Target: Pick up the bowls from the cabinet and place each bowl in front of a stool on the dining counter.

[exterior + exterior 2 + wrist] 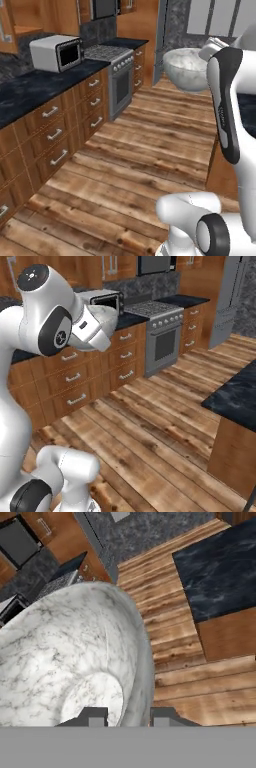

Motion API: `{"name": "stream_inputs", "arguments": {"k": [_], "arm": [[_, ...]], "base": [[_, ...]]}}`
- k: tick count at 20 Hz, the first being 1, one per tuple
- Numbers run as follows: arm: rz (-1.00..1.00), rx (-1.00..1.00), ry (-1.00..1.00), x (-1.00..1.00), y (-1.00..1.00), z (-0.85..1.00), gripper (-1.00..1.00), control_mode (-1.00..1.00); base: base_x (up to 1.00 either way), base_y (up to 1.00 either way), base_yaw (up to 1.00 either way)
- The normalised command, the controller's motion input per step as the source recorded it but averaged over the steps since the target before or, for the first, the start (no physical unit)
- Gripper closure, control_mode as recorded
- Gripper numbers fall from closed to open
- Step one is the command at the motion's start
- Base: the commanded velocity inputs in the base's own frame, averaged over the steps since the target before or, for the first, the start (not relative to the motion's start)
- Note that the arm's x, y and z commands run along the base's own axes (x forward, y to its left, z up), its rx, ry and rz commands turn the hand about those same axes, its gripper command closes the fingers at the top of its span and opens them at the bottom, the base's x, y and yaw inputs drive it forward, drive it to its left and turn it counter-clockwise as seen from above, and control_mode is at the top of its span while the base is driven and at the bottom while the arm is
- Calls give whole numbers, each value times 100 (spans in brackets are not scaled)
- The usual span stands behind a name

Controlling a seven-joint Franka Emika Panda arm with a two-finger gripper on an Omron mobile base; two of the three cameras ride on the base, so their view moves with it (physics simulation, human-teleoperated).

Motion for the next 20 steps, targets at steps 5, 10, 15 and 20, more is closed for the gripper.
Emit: {"name": "stream_inputs", "arguments": {"k": [5, 10, 15, 20], "arm": [[0, 0, 0, 0, 0, 0, 100, 100], [0, 0, 0, 0, 0, 0, 100, 100], [0, 0, 0, 0, 0, 0, 100, 100], [0, 0, 0, 0, 0, 0, 100, 100]], "base": [[-30, -44, -29], [-9, -74, -21], [-17, -90, -18], [-5, -95, -17]]}}
